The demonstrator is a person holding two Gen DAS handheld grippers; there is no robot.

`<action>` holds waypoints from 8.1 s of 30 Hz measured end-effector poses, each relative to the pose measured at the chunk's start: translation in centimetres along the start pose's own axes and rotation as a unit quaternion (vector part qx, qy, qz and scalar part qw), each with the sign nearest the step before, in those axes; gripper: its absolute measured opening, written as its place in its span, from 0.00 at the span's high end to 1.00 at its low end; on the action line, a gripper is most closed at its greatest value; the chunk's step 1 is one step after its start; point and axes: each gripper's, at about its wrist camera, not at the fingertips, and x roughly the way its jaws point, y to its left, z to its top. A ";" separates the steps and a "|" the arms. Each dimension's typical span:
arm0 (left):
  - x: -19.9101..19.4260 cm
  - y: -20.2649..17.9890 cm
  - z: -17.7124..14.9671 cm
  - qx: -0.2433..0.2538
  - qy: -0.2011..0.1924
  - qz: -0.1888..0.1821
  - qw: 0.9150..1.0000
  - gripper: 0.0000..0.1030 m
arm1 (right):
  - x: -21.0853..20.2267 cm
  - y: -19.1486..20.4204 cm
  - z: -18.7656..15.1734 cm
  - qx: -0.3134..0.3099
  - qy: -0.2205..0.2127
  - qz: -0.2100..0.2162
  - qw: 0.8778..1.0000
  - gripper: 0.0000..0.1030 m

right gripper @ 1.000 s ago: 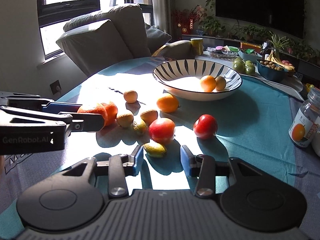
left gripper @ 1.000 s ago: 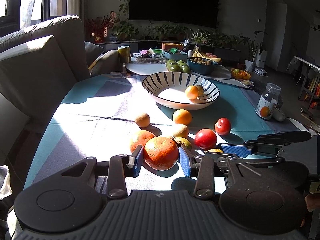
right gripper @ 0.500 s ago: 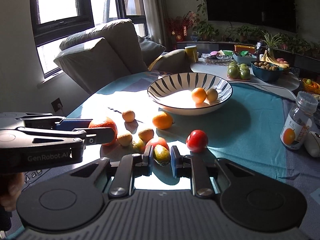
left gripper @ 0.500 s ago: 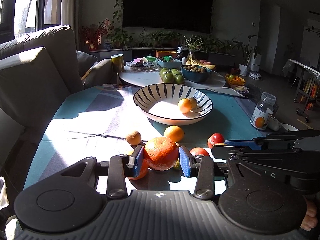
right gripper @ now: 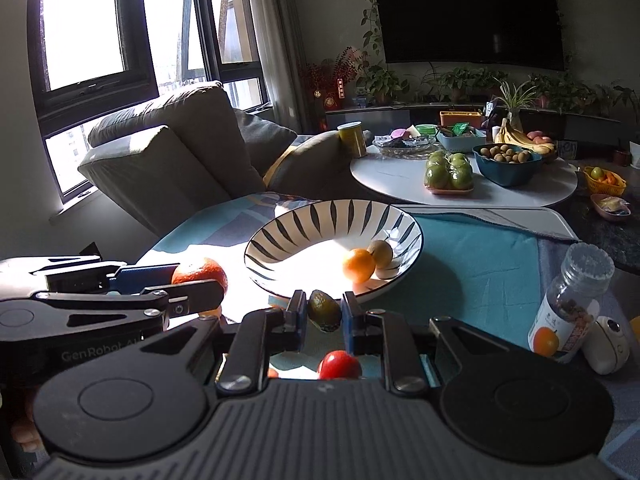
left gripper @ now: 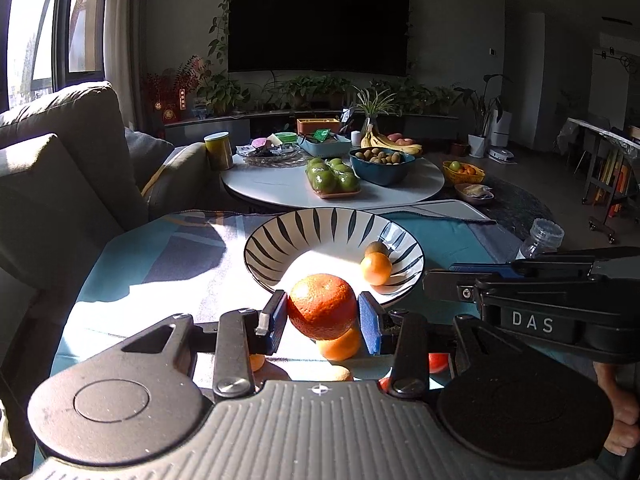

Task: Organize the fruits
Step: 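Lower the large orange into the bowl with the left tool while the right releases the lime there, then move both tools back toward the remaining fruits, then grasp an orange with the left tool while the right tool grasps a red tomato, then place the orange in the bowl with the left tool while the right places the tomato there, then move both tools back toward the remaining fruits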

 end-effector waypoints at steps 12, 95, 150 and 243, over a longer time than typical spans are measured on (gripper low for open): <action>4.1 0.5 0.9 0.002 0.013 -0.002 1.000 0.65 | 2.7 -1.6 1.1 -0.003 0.004 0.001 1.000 0.20; -3.3 3.1 -4.8 -0.031 0.039 0.041 0.998 0.65 | -1.6 1.7 -1.8 0.018 0.020 0.002 1.000 0.20; -3.0 3.9 -4.9 -0.054 0.024 0.028 0.998 0.65 | 0.2 3.2 -3.6 0.018 0.054 0.022 0.998 0.20; 0.2 2.9 -0.1 -0.015 0.000 0.041 0.999 0.64 | 1.1 -0.2 0.7 0.027 0.009 -0.023 0.999 0.19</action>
